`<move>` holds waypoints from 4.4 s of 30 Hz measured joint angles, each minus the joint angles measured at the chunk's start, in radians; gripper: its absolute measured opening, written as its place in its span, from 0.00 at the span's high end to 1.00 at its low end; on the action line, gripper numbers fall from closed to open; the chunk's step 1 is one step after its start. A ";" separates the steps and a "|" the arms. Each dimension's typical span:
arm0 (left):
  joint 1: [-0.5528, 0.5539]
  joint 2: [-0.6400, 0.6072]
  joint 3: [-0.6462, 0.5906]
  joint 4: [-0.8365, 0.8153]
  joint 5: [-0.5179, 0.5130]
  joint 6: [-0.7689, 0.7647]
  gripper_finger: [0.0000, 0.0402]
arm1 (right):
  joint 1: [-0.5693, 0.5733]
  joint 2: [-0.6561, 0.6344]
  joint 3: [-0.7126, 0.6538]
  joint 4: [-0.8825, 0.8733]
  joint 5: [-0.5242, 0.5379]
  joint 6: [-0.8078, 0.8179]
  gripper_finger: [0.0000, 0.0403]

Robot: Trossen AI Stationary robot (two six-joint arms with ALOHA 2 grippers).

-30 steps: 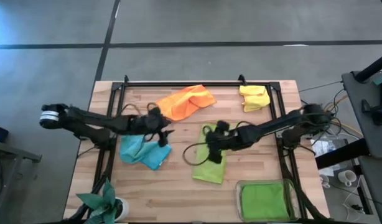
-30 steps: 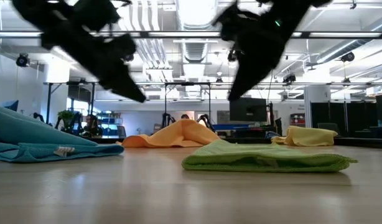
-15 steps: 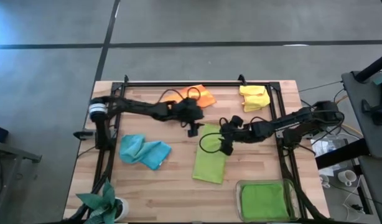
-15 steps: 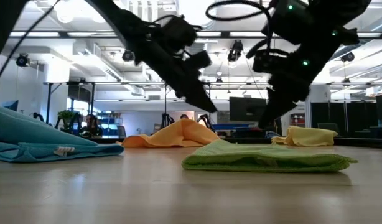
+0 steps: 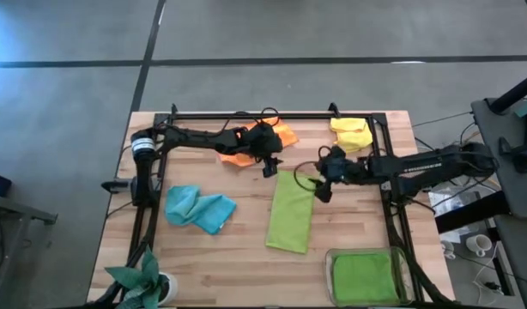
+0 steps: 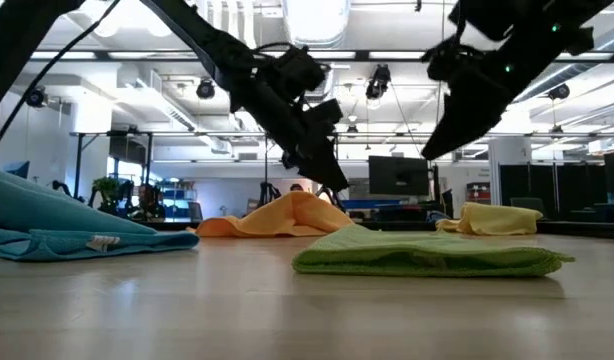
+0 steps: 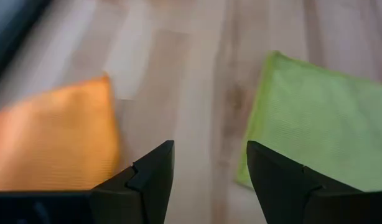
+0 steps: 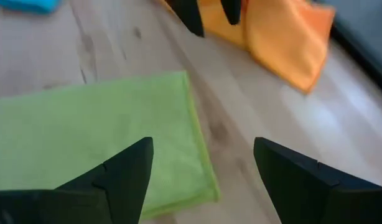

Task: Fold microfiber towels
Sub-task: Fold the light green microfiber towel

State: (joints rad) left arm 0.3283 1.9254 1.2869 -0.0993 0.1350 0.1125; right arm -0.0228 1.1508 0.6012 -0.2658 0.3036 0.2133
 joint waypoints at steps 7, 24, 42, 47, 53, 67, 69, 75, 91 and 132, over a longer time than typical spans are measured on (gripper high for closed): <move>-0.007 0.066 0.026 -0.016 0.069 0.025 0.54 | -0.099 0.069 -0.009 -0.001 -0.094 -0.160 0.31; 0.000 0.021 0.111 -0.090 0.063 0.105 0.85 | -0.151 0.048 0.027 -0.022 -0.183 -0.226 0.47; -0.036 0.084 0.096 -0.063 0.084 0.075 0.34 | -0.146 0.273 0.025 0.018 -0.225 -0.101 0.36; -0.034 0.139 0.095 -0.070 0.071 0.051 0.30 | -0.148 0.335 0.021 0.023 -0.172 -0.039 0.39; -0.054 0.187 0.096 -0.063 0.069 0.060 0.36 | -0.148 0.380 0.020 0.068 -0.211 -0.037 0.39; -0.093 0.188 0.097 -0.077 0.070 -0.006 0.97 | -0.148 0.413 0.044 0.121 -0.231 -0.132 0.69; -0.096 0.173 0.094 -0.093 0.079 -0.007 0.98 | -0.152 0.413 0.064 0.121 -0.228 -0.172 0.79; -0.072 0.087 0.093 -0.164 0.007 0.022 1.00 | -0.202 0.411 0.120 0.108 -0.225 -0.323 0.97; -0.002 -0.090 0.093 -0.281 -0.194 0.104 1.00 | -0.272 0.381 0.321 -0.030 -0.119 -0.651 0.98; -0.034 -0.204 -0.101 -0.172 -0.428 0.266 1.00 | -0.287 0.530 0.397 0.088 0.033 -0.930 0.98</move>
State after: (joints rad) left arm 0.2942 1.7214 1.1861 -0.2718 -0.2931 0.3786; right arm -0.3102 1.6807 0.9978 -0.1775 0.3368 -0.7172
